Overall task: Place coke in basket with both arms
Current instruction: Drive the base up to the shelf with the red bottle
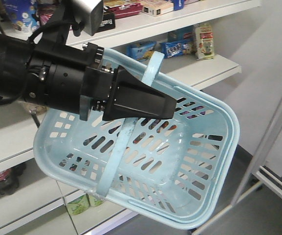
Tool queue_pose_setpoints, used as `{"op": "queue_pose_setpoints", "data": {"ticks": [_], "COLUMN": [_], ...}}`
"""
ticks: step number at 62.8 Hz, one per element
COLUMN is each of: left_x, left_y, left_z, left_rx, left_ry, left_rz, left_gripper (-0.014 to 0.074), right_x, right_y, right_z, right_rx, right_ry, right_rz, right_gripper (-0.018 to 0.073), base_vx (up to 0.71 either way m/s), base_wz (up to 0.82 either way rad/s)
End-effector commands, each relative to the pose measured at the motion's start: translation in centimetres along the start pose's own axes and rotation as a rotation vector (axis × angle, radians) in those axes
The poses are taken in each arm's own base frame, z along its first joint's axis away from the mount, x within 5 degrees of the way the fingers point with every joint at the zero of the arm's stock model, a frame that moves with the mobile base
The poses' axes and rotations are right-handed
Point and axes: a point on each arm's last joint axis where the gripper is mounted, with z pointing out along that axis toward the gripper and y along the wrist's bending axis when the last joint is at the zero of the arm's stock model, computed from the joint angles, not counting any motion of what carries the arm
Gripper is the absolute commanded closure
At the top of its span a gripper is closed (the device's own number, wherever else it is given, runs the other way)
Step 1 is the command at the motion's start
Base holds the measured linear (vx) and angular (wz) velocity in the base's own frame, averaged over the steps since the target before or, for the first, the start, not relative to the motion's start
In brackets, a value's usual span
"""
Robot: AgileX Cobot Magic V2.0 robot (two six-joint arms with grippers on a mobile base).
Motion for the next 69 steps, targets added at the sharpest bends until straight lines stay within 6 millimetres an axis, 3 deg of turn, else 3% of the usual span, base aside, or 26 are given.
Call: {"op": "queue_pose_setpoints", "data": {"ticks": [1, 69], "left_x": [-0.78, -0.78], "left_y": [-2.63, -2.63], "left_z": [-0.94, -0.94], "left_rx": [0.073, 0.073], "left_ry": [-0.083, -0.083], "left_rz": [0.032, 0.032], "left_gripper": [0.0603, 0.0603], "right_x": [-0.44, -0.44], "right_y": [0.12, 0.12], "right_z": [-0.1, -0.1], "right_rx": [-0.013, -0.013], "right_ry": [-0.075, -0.075], "right_rz": [-0.011, -0.011], "right_gripper": [0.0564, 0.0564], "base_vx": [0.08, 0.09], "base_wz": [0.42, 0.41]}}
